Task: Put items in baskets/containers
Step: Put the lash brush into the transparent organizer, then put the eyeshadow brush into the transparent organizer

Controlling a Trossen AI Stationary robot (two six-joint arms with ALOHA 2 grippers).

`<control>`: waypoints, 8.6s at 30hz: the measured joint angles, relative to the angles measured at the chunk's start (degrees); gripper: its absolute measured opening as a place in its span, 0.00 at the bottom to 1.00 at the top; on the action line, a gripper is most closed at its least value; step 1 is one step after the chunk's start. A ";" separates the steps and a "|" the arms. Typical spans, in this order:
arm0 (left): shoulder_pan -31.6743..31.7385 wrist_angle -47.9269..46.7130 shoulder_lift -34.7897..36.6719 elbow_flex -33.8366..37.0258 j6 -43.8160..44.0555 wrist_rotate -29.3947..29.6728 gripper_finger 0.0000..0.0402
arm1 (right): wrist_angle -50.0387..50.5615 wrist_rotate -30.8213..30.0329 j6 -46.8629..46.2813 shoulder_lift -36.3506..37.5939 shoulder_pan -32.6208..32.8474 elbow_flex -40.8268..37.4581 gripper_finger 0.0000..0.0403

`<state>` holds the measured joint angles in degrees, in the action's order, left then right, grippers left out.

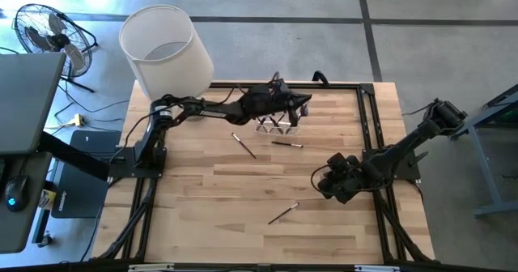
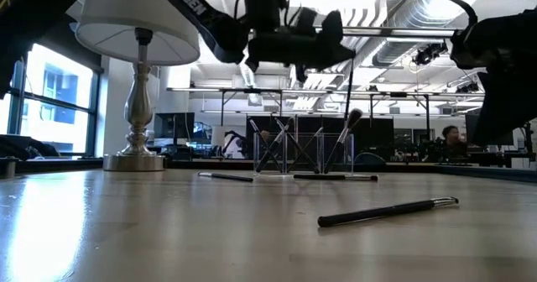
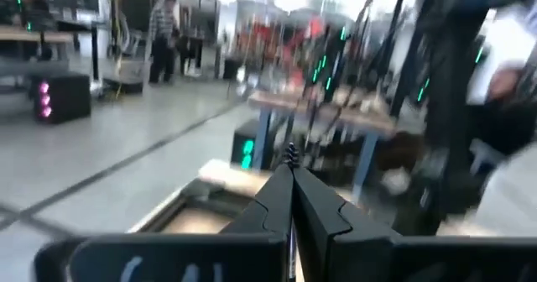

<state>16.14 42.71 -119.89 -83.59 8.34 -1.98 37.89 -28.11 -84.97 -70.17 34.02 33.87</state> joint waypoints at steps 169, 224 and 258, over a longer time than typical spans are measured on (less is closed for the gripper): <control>-46.77 -55.75 40.19 36.71 42.41 21.84 0.00 | -13.35 22.77 77.16 -32.63 -5.35 21.80 0.01; -35.60 -76.43 5.61 -4.05 12.85 9.35 0.40 | -9.19 19.51 65.18 -25.40 -9.67 28.28 0.00; -35.22 -80.03 11.77 3.93 21.92 11.18 0.01 | 6.84 17.57 37.01 -9.27 -4.75 24.13 0.29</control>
<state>-19.08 -37.32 -108.12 -79.66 30.26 9.20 44.73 -10.55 -47.97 -79.44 29.28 58.00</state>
